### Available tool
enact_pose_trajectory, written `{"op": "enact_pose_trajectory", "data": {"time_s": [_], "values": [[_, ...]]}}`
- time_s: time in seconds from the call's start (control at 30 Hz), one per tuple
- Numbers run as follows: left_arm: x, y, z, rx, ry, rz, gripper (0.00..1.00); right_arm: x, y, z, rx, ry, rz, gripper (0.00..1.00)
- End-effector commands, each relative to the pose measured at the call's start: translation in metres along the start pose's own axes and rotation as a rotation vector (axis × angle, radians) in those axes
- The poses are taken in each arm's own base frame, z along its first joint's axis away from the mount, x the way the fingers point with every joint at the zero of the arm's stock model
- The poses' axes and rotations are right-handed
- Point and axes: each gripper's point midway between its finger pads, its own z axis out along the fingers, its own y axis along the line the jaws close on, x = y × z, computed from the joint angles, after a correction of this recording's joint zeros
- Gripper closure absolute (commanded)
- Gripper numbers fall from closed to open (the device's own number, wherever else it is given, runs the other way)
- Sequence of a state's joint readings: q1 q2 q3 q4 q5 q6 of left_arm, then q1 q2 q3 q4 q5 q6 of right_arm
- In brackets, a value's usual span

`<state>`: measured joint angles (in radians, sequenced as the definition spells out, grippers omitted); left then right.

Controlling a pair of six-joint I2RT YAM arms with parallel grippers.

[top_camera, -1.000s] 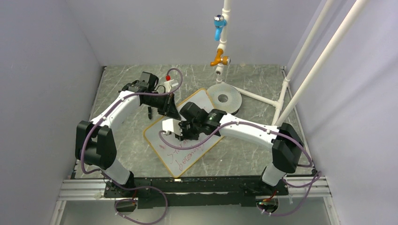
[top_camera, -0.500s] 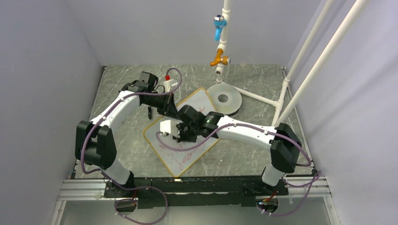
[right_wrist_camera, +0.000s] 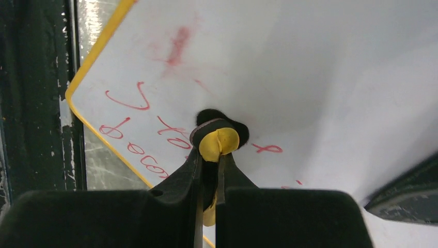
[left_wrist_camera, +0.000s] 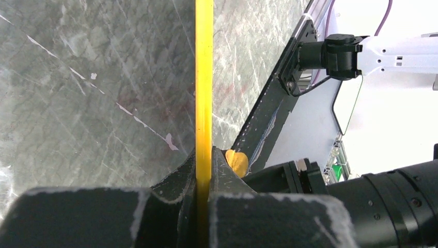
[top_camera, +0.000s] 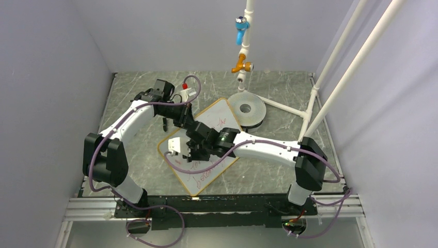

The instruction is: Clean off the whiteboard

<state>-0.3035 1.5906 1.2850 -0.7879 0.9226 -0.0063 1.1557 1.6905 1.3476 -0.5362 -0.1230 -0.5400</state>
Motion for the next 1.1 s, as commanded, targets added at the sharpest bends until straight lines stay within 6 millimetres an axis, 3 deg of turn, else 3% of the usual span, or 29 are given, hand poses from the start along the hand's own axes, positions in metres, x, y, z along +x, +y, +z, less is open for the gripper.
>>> {"op": "enact_pose_trajectory", "data": {"time_s": [0.0,0.1,0.17,0.27,0.43,0.53,0.67,0.83,0.9,0.97,1.07], "values": [[-0.001,-0.037,0.001,0.152,0.005,0.035,1.00,-0.008,-0.086,-0.022,0.244,-0.084,0.126,1.00],[-0.001,-0.039,0.001,0.156,0.003,0.040,1.00,0.009,-0.110,-0.032,0.317,-0.070,0.164,1.00],[-0.001,-0.039,0.001,0.155,0.003,0.042,1.00,0.011,-0.108,-0.033,0.308,-0.070,0.165,1.00],[-0.001,-0.038,0.001,0.154,0.006,0.038,1.00,0.000,-0.081,-0.021,0.220,-0.080,0.115,1.00],[0.000,-0.037,0.002,0.151,0.010,0.032,1.00,-0.026,-0.013,0.006,0.044,-0.078,-0.018,1.00],[0.000,-0.038,0.002,0.151,0.010,0.033,1.00,-0.038,0.004,0.011,0.007,-0.083,-0.043,1.00],[0.000,-0.039,0.002,0.152,0.009,0.037,1.00,-0.041,-0.011,0.009,0.072,-0.076,-0.021,1.00],[0.000,-0.040,0.001,0.153,0.006,0.040,1.00,-0.023,-0.076,-0.014,0.206,-0.083,0.132,1.00],[0.000,-0.040,0.001,0.155,0.007,0.040,1.00,-0.016,-0.089,-0.025,0.234,-0.094,0.157,1.00],[0.000,-0.040,0.001,0.159,0.008,0.038,1.00,-0.016,-0.090,-0.030,0.236,-0.104,0.158,1.00],[0.000,-0.038,0.002,0.157,0.012,0.032,1.00,-0.026,-0.065,-0.017,0.150,-0.112,0.126,1.00]]}}
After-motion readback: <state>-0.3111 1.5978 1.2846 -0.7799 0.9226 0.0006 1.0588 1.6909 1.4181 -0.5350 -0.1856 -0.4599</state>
